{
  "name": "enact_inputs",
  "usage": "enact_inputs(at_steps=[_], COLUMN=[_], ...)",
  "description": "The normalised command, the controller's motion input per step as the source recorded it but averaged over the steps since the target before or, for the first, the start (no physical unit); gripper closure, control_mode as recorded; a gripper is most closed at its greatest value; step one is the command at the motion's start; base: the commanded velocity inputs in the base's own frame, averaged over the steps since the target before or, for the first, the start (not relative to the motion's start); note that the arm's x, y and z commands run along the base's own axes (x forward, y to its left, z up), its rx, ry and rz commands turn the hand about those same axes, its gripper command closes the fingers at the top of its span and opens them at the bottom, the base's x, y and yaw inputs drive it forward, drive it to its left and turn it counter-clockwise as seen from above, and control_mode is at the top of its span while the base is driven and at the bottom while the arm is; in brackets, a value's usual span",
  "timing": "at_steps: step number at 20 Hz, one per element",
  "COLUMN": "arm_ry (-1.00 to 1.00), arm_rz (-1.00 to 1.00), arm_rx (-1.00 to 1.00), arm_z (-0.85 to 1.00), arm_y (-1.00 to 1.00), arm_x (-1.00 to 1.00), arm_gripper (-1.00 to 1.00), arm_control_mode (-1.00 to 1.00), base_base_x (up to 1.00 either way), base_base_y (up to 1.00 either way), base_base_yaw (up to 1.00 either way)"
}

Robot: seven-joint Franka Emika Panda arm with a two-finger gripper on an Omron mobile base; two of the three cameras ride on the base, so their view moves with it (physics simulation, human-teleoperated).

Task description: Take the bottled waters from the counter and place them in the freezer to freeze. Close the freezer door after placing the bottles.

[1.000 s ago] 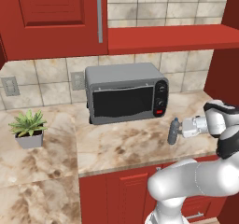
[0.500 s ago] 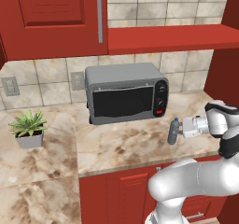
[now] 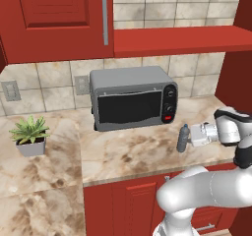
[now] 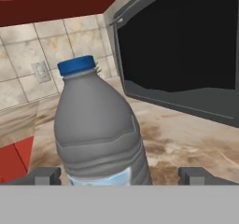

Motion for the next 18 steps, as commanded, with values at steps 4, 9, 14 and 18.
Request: enact_inputs(at_steps=[4,9,14,18], arm_ry=[0.00,0.00,0.00,0.00], arm_rz=[0.03,0.01,0.00,0.00], arm_rx=[0.00,0.00,0.00,0.00], arm_z=[-0.01,0.00,0.00,0.00], arm_y=[0.07,0.00,0.00,0.00], arm_x=[0.00,0.00,0.00,0.00], arm_gripper=[-1.00,-1.00,-1.00,1.00], arm_control_mode=[-1.00,-1.00,-1.00,-1.00], base_base_x=[0.00,0.00,0.00,0.00], base_base_y=[0.00,0.00,0.00,0.00], base_base_yaw=[0.00,0.00,0.00,0.00])
